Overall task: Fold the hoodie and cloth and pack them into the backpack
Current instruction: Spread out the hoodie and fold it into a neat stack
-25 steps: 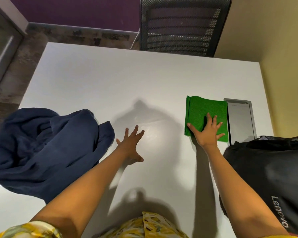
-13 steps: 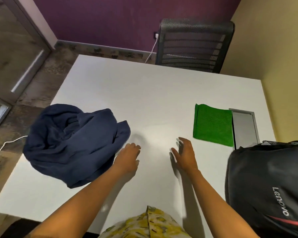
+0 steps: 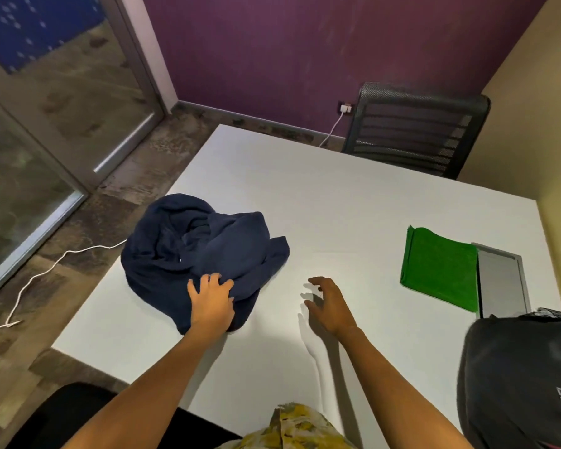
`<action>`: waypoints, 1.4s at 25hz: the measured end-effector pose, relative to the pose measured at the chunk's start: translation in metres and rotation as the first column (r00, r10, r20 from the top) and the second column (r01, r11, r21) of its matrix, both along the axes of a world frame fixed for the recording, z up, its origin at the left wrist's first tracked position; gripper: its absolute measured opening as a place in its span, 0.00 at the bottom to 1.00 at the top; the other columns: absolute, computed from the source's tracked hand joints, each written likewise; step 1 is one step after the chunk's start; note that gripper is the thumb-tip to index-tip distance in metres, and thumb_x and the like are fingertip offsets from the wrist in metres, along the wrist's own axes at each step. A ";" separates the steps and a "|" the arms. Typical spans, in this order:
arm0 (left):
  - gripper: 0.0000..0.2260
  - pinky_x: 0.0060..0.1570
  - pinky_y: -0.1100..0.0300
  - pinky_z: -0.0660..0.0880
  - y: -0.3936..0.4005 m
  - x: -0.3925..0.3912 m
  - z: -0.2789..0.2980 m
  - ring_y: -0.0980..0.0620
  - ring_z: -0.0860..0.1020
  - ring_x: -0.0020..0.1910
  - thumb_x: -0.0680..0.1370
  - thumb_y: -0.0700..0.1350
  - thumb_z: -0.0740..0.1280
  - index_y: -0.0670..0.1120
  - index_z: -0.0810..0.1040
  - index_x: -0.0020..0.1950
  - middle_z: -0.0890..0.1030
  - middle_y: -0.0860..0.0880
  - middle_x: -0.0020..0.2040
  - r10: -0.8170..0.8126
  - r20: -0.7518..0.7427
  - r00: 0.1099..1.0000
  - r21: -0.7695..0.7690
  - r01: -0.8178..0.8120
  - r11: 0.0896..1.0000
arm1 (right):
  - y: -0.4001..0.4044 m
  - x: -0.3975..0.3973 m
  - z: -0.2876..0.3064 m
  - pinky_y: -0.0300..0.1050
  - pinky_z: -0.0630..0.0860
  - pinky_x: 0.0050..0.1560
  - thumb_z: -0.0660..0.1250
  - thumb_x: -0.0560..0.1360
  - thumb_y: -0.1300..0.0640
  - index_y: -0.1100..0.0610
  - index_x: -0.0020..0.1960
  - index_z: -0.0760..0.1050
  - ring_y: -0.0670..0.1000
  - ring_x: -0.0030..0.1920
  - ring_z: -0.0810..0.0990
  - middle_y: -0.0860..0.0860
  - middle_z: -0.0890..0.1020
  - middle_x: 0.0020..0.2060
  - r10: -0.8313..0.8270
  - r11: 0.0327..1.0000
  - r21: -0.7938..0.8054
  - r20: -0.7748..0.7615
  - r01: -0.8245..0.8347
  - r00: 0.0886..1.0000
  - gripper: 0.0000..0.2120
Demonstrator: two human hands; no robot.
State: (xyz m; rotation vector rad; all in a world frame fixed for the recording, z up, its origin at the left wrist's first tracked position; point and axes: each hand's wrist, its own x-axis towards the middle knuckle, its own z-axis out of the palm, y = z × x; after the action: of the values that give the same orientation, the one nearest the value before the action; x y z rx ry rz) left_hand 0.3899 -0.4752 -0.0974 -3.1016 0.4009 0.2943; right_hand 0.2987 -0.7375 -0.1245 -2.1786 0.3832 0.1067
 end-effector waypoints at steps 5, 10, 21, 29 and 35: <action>0.13 0.66 0.46 0.69 -0.010 -0.042 0.000 0.43 0.80 0.53 0.76 0.50 0.68 0.46 0.80 0.58 0.84 0.46 0.50 -0.083 -0.183 0.980 -0.478 -0.014 0.878 | 0.036 0.020 0.002 0.41 0.79 0.56 0.69 0.78 0.47 0.55 0.67 0.70 0.50 0.53 0.81 0.53 0.79 0.58 -0.216 0.908 0.338 -0.125 0.246 0.968 0.21; 0.19 0.37 0.58 0.68 -0.018 -0.068 0.026 0.58 0.67 0.32 0.75 0.57 0.70 0.47 0.67 0.34 0.69 0.50 0.32 -0.363 -0.562 0.743 -0.589 -0.051 0.806 | 0.043 0.026 -0.030 0.56 0.83 0.53 0.81 0.59 0.36 0.60 0.68 0.70 0.57 0.52 0.85 0.55 0.84 0.56 -0.333 0.717 0.478 -0.406 0.508 0.851 0.47; 0.25 0.64 0.56 0.69 -0.016 -0.058 0.024 0.52 0.68 0.58 0.71 0.52 0.75 0.54 0.71 0.65 0.71 0.54 0.58 -0.043 -0.209 0.977 -0.445 -0.056 0.894 | 0.004 -0.011 0.014 0.44 0.76 0.48 0.74 0.74 0.50 0.58 0.54 0.77 0.51 0.46 0.81 0.52 0.83 0.43 0.200 0.978 0.156 -0.889 -0.138 0.412 0.16; 0.18 0.63 0.56 0.70 0.010 -0.066 0.007 0.51 0.70 0.56 0.63 0.63 0.77 0.63 0.76 0.49 0.75 0.56 0.51 -0.273 -0.521 0.809 -0.368 0.075 0.927 | -0.015 0.008 0.028 0.55 0.78 0.58 0.59 0.82 0.41 0.57 0.39 0.75 0.56 0.42 0.78 0.55 0.82 0.40 -0.387 0.793 0.268 -0.474 0.548 0.791 0.22; 0.30 0.68 0.54 0.61 -0.006 -0.068 0.031 0.51 0.71 0.57 0.72 0.73 0.62 0.48 0.69 0.28 0.75 0.53 0.31 -0.120 -0.558 0.821 -0.296 -0.062 0.953 | 0.014 0.021 0.033 0.44 0.67 0.35 0.66 0.74 0.54 0.55 0.32 0.66 0.51 0.32 0.69 0.51 0.72 0.31 -0.396 0.805 0.277 -0.409 0.525 0.822 0.15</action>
State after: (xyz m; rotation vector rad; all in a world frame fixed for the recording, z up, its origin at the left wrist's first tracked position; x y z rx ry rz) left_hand 0.3223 -0.4816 -0.0663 -3.2226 0.5366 1.3029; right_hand 0.3193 -0.7232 -0.0917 -1.6214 1.0044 0.2534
